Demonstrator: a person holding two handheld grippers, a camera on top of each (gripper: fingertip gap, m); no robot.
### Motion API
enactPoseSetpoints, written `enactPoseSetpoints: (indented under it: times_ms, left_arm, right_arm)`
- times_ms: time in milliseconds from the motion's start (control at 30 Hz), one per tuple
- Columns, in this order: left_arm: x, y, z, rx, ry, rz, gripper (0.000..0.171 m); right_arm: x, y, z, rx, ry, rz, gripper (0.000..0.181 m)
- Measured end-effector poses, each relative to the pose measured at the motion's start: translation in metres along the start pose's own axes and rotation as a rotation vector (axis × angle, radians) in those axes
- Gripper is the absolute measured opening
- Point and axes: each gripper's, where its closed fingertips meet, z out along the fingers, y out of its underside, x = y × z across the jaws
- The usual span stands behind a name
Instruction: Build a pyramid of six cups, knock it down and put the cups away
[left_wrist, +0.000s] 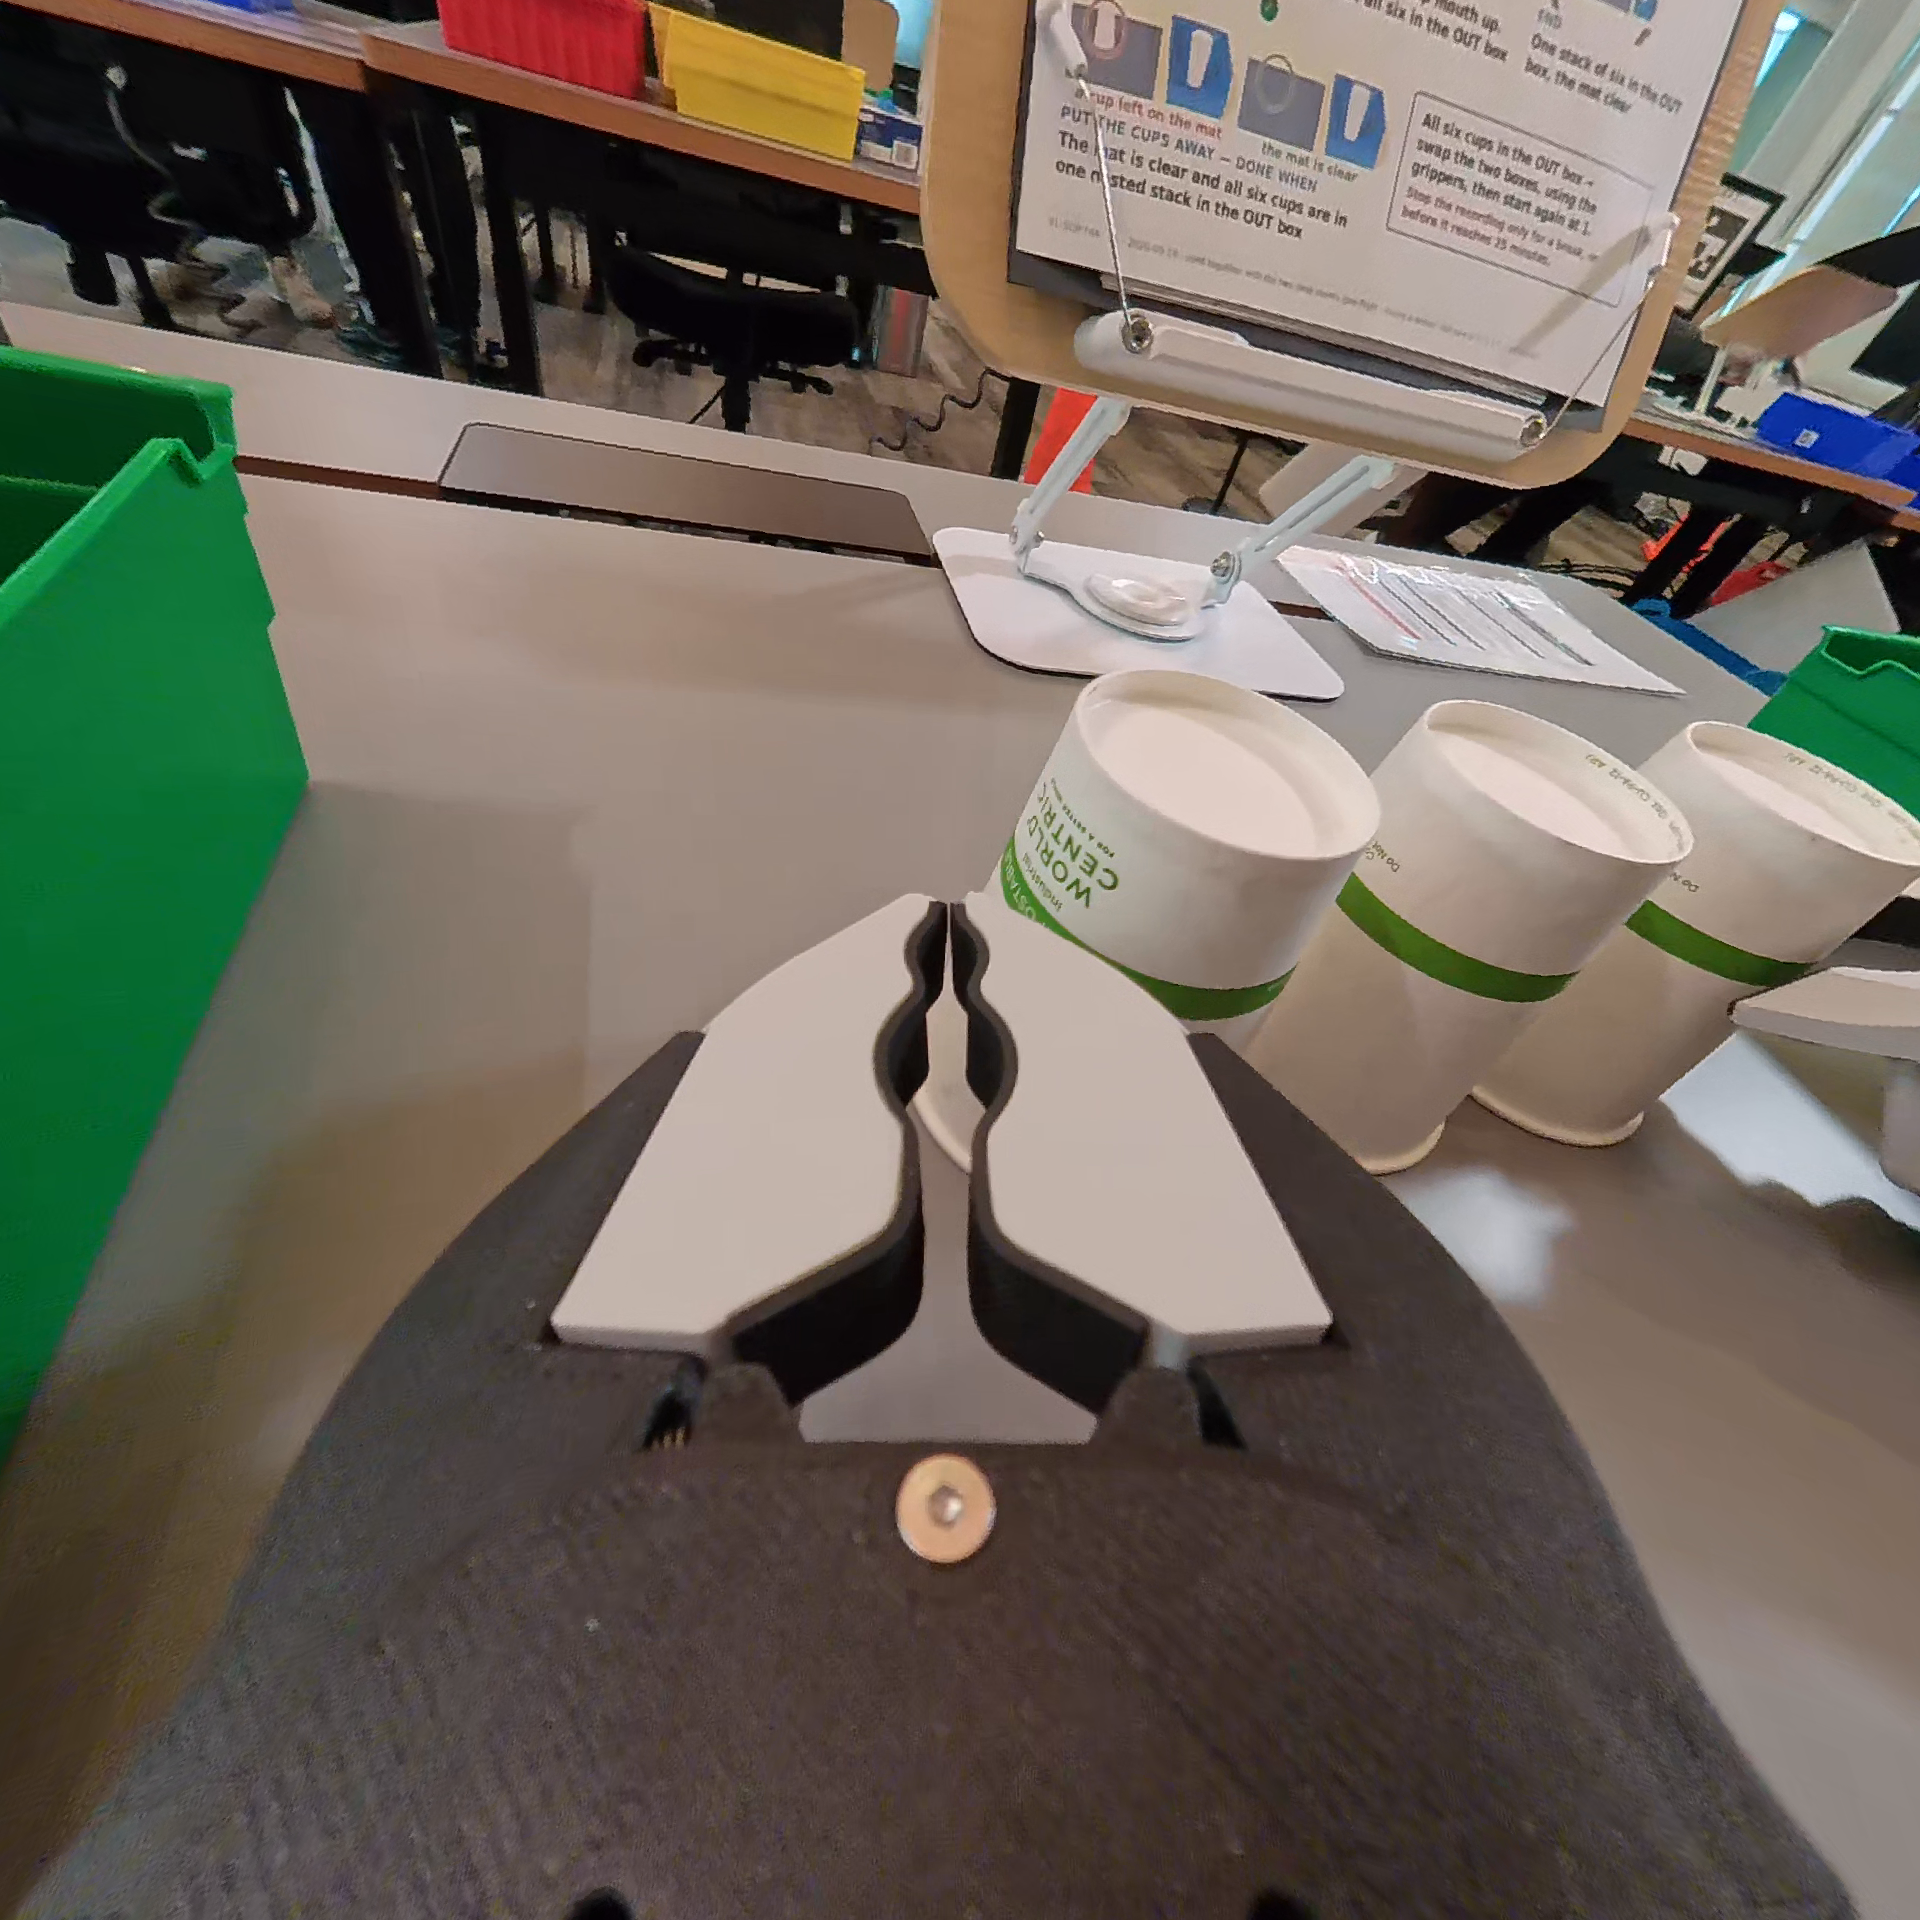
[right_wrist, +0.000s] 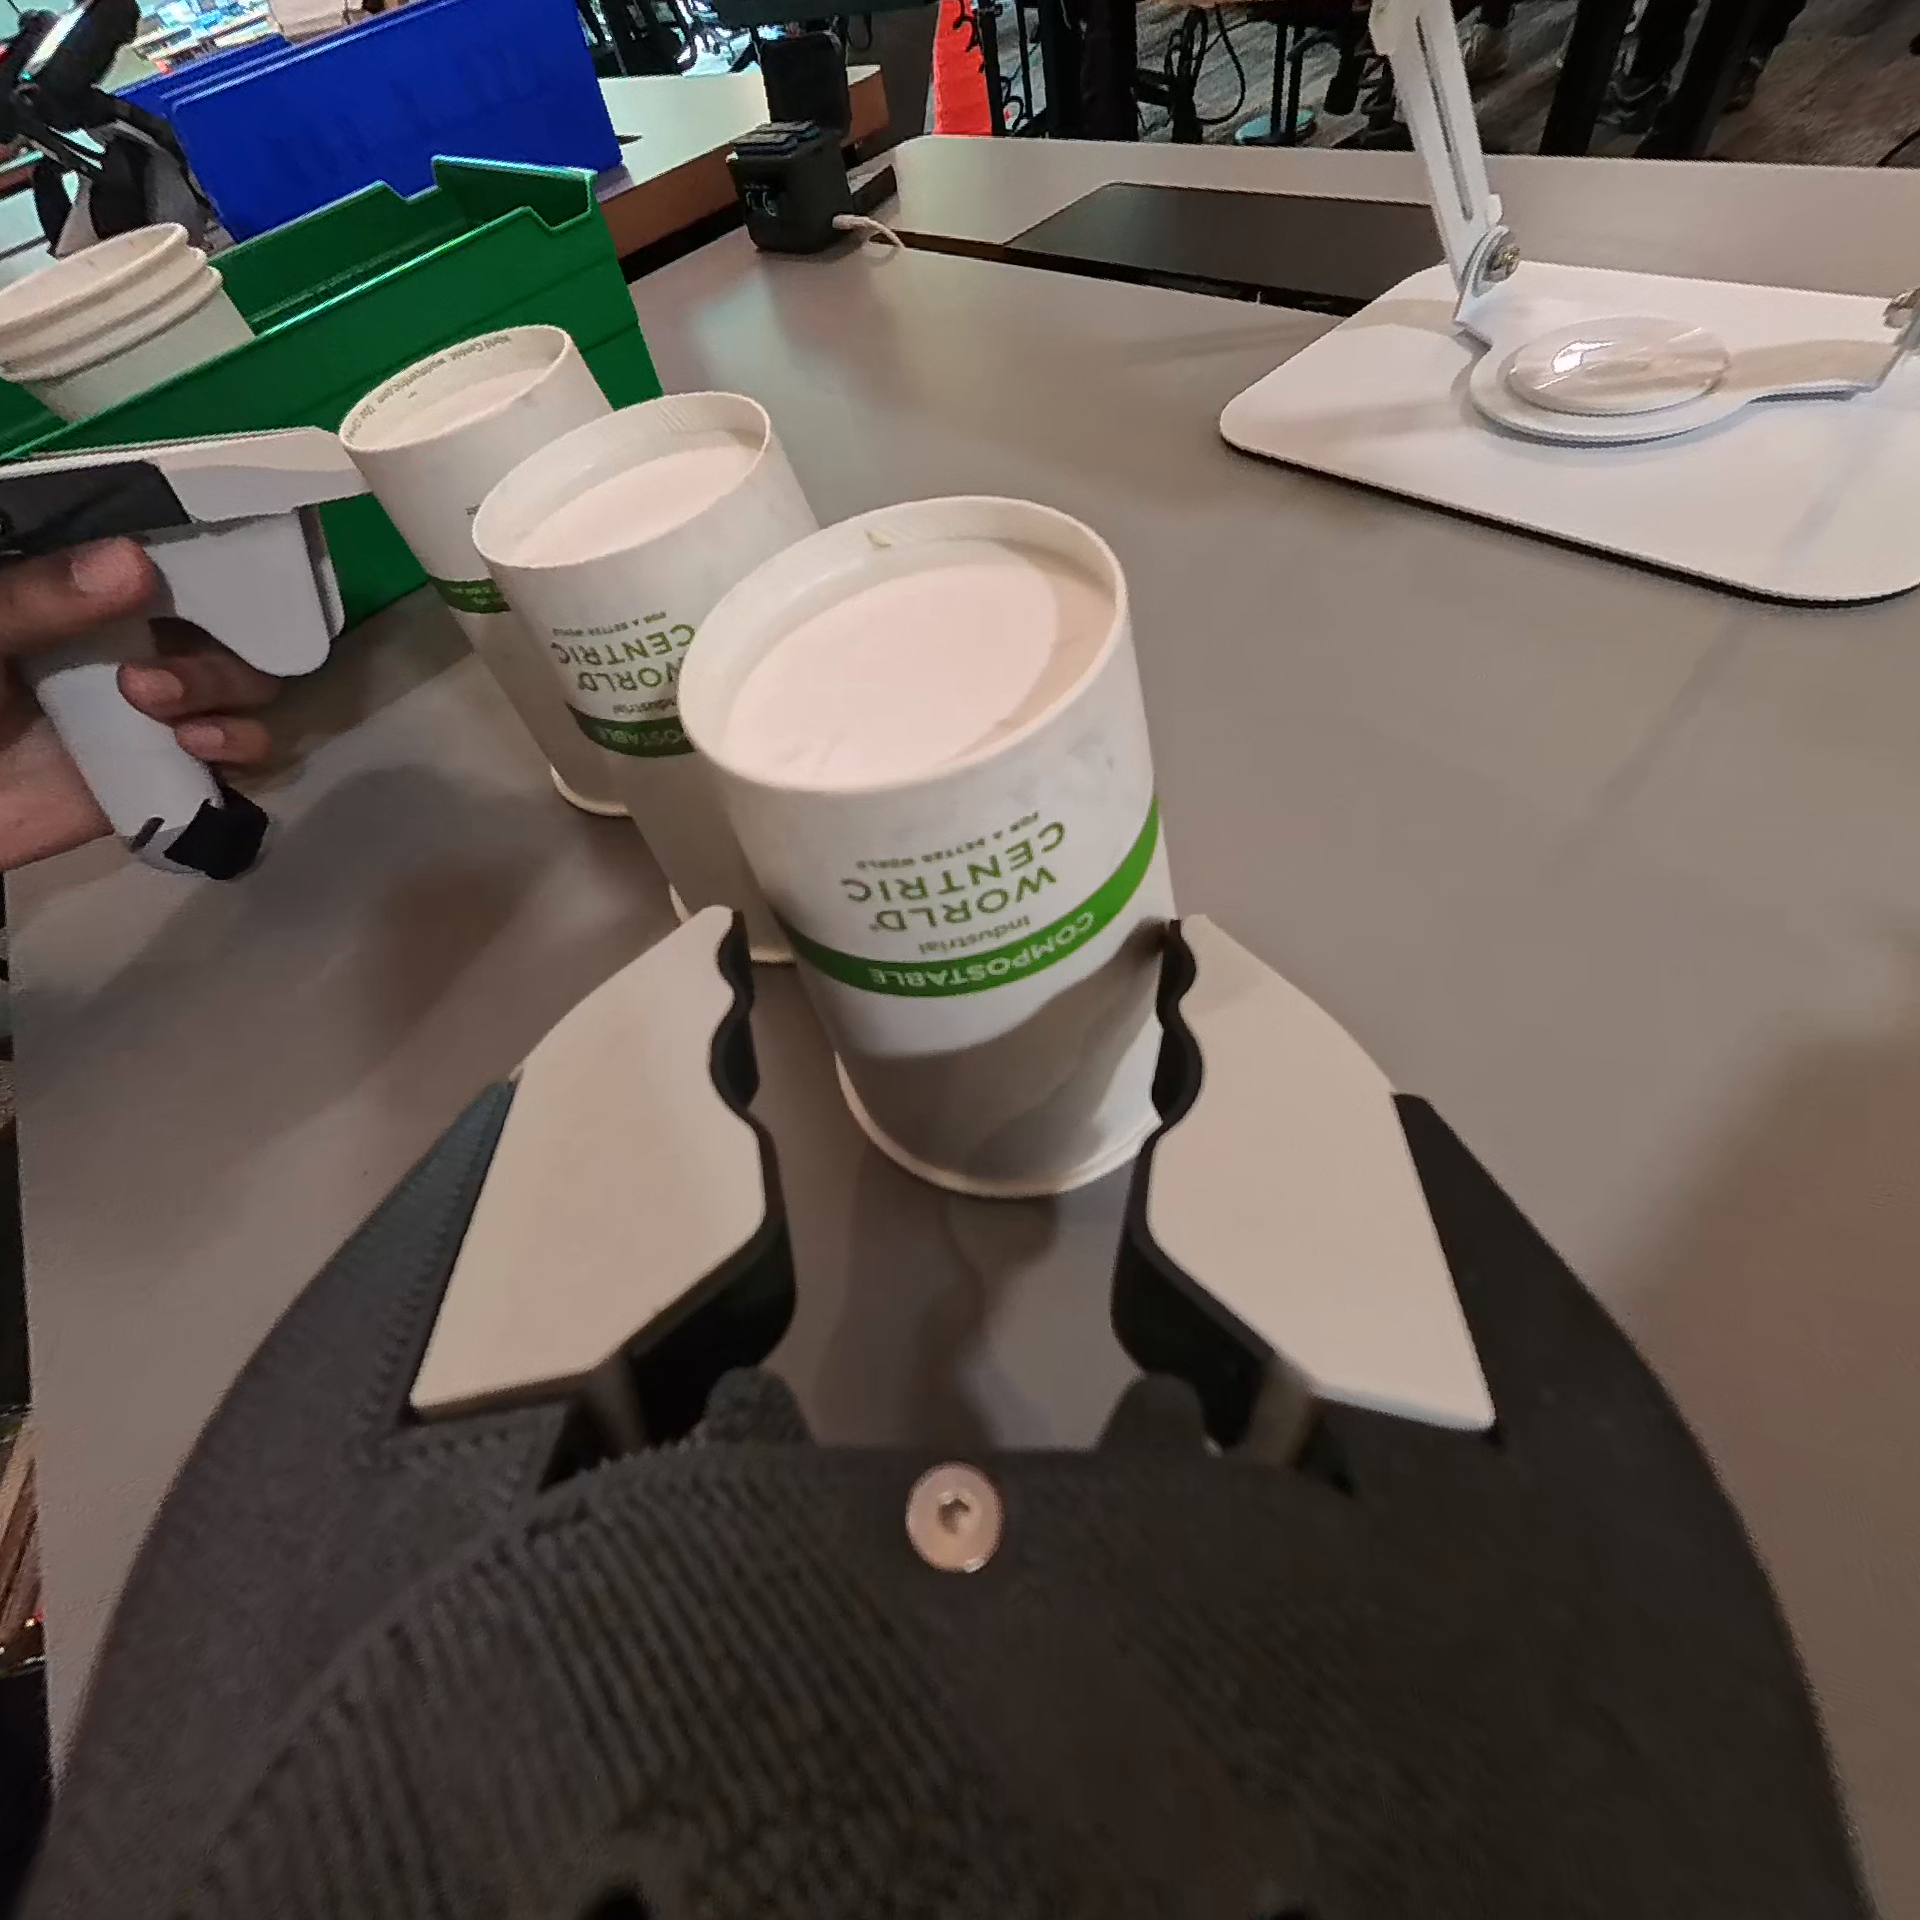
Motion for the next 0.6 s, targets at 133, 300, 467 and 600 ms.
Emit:
enactPoseSetpoints:
  times_ms: [133, 300, 467, 600]
  left_arm:
    - [0.004, 0.002, 0.002, -0.01, 0.016, 0.003, 0.002]
    - [0.008, 0.005, 0.005, -0.026, 0.035, 0.005, 0.003]
    - [0.012, 0.007, 0.006, -0.037, 0.051, 0.013, 0.003]
    - [0.015, 0.009, 0.007, -0.045, 0.065, 0.017, 0.006]
  right_arm:
    - [0.001, 0.0, -0.002, 0.005, 0.003, 0.013, 0.076]
    - [0.003, 0.0, -0.003, 0.014, -0.001, 0.042, 0.077]
    - [0.004, 0.0, -0.004, 0.015, -0.005, 0.059, 0.077]
    - [0.004, 0.001, -0.004, 0.013, -0.004, 0.056, 0.077]
